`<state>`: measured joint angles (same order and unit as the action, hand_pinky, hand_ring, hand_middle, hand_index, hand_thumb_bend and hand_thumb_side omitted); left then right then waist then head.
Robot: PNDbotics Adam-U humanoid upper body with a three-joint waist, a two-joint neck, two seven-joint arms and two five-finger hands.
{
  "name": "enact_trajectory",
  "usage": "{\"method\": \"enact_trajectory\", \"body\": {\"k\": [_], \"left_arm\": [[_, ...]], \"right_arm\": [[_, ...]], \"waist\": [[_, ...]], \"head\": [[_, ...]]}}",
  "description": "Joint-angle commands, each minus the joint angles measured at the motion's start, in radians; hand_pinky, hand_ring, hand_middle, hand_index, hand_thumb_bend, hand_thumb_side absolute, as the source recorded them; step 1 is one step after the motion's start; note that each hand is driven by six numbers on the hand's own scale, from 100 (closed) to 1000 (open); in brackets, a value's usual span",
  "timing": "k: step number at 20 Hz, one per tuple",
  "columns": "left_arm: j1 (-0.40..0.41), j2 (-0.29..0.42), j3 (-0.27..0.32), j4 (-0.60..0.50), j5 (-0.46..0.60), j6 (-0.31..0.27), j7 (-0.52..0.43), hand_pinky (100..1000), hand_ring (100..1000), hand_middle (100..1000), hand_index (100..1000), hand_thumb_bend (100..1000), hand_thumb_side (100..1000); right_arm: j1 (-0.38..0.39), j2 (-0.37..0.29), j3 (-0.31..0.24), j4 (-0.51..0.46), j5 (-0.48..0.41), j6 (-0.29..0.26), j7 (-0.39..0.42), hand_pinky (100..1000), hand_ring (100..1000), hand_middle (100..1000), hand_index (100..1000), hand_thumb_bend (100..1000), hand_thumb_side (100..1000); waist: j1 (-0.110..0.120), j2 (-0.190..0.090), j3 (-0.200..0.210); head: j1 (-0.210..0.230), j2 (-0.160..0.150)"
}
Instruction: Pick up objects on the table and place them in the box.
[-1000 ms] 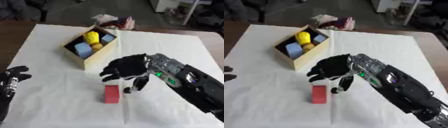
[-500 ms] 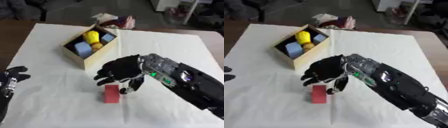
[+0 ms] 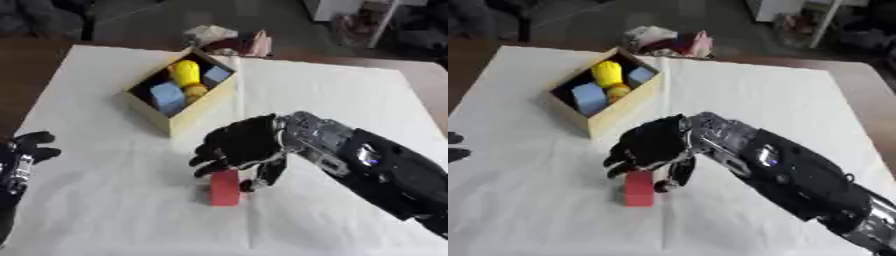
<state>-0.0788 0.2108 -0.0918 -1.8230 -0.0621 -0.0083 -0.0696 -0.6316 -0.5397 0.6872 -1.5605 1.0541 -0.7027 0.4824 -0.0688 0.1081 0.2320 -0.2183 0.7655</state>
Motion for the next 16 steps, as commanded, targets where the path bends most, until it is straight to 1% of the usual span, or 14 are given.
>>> {"method": "enact_trajectory", "body": {"k": [1,3,6,7,8,10,12,14,15,16], "left_arm": [[-0.012,0.006,-0.001,-0.013,-0.005,-0.001,-0.003,811,670,691,758,100,740],[-0.012,0.006,-0.001,-0.013,-0.005,-0.001,-0.004,811,670,691,758,100,740],[-0.012,0.005,-0.001,-0.013,-0.006,-0.001,-0.003,811,670,691,758,100,740],[-0.012,0.005,0.0,-0.013,-0.006,-0.001,-0.003,811,670,691,758,100,740],[-0.012,0.005,0.0,-0.013,-0.006,-0.001,-0.003,811,670,691,759,100,740],[-0.012,0.005,0.0,-0.013,-0.005,-0.001,-0.003,811,670,691,758,100,740],[-0.012,0.006,0.001,-0.013,-0.006,-0.001,-0.002,811,670,691,758,100,739],[-0.012,0.006,0.002,-0.013,-0.006,-0.001,-0.001,811,670,691,758,100,738],[-0.011,0.006,0.003,-0.013,-0.006,-0.001,0.0,811,670,691,758,100,738],[-0.011,0.007,0.004,-0.013,-0.006,-0.001,0.001,811,670,691,758,100,738]], "right_arm": [[-0.007,-0.004,-0.005,0.01,0.023,-0.204,0.188,924,957,948,1000,321,255],[-0.005,-0.002,-0.005,0.02,0.031,-0.204,0.179,921,951,936,1000,312,249],[0.0,0.001,-0.009,0.032,0.036,-0.204,0.156,910,934,910,971,286,205],[0.001,0.001,-0.012,0.035,0.036,-0.204,0.142,905,925,894,953,283,178],[0.002,0.001,-0.016,0.036,0.036,-0.204,0.123,894,912,872,922,269,181],[0.004,-0.002,-0.03,0.03,0.035,-0.204,0.064,874,886,820,819,231,185],[0.008,-0.009,-0.045,0.024,0.037,-0.204,-0.003,869,878,814,771,198,181],[0.015,-0.018,-0.07,0.025,0.04,-0.204,-0.059,870,876,816,788,169,178],[0.019,-0.023,-0.092,0.025,0.038,-0.204,-0.081,865,872,817,795,128,167],[0.023,-0.028,-0.114,0.026,0.028,-0.204,-0.099,865,872,817,795,128,167]], "waist": [[0.008,-0.008,0.001],[0.008,-0.008,0.001],[0.008,-0.008,0.001],[0.008,-0.008,0.001],[0.008,-0.008,0.0],[0.007,-0.009,-0.001],[0.007,-0.01,-0.002],[0.007,-0.01,-0.004],[0.007,-0.011,-0.006],[0.007,-0.011,-0.008]], "head": [[-0.004,0.005],[-0.003,0.005],[-0.003,0.005],[-0.003,0.005],[-0.003,0.005],[-0.002,0.005],[-0.001,0.005],[0.001,0.005],[0.004,0.005],[0.005,0.005]]}}
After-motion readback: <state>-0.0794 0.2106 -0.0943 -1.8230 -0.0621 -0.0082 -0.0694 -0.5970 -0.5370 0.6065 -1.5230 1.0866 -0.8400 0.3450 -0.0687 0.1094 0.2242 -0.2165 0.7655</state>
